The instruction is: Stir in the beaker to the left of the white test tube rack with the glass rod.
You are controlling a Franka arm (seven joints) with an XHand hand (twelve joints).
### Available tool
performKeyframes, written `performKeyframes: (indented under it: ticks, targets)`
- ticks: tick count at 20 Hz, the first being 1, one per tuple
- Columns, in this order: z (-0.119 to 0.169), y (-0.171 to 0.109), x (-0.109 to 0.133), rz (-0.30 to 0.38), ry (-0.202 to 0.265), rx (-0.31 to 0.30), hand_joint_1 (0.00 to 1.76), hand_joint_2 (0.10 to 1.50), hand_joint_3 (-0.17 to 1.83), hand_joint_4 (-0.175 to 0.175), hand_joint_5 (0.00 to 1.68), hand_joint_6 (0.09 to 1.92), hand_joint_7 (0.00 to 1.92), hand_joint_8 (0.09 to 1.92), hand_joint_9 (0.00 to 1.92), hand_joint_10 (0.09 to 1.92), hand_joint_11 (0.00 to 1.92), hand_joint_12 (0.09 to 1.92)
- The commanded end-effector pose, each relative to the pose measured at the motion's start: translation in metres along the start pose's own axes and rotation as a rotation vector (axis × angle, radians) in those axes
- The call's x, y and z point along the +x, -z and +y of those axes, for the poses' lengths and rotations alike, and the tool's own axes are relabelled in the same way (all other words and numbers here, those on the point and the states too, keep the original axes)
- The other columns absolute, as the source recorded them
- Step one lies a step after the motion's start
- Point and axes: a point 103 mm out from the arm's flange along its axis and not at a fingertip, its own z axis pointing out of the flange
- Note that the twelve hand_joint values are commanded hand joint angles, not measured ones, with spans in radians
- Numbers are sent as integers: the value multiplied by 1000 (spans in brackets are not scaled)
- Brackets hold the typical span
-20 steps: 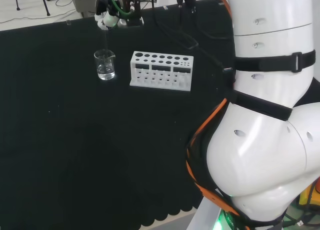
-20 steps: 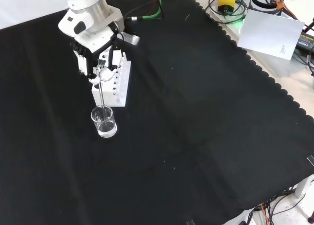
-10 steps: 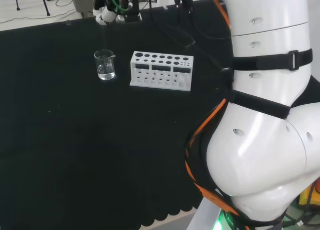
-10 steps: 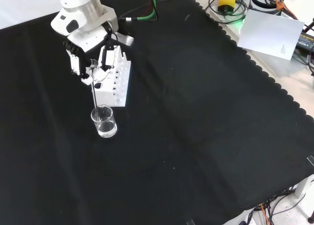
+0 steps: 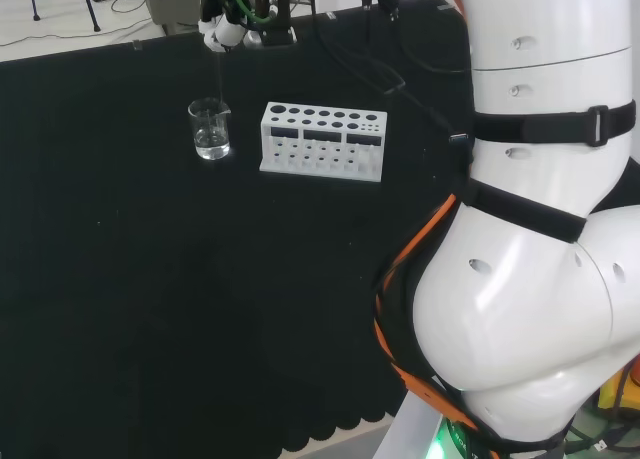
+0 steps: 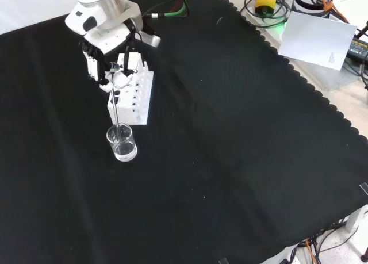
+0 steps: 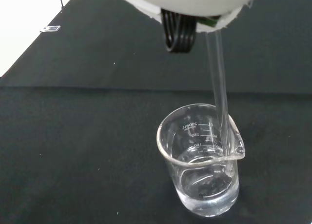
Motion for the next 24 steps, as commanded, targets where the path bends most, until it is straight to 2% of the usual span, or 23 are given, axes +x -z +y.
performKeyframes:
  ticks: [1,5,9,19,24]
  targets:
    - [2,-2,24,-1,37,-1,1308,685,722,-175,1195,547,1153,1198,1683,851,1573,774]
    - [12,-6,40,0,58,3,1308,686,721,-175,1195,547,1153,1199,1684,852,1572,775]
    - [16,-7,40,14,59,0,1308,686,720,-175,1195,547,1152,1200,1683,852,1572,775]
    - [7,5,3,3,9,-13,1307,686,720,-175,1196,546,1151,1201,1683,852,1572,777]
    - [-5,2,0,-4,9,-4,1307,687,720,-175,1196,546,1151,1202,1682,853,1572,778]
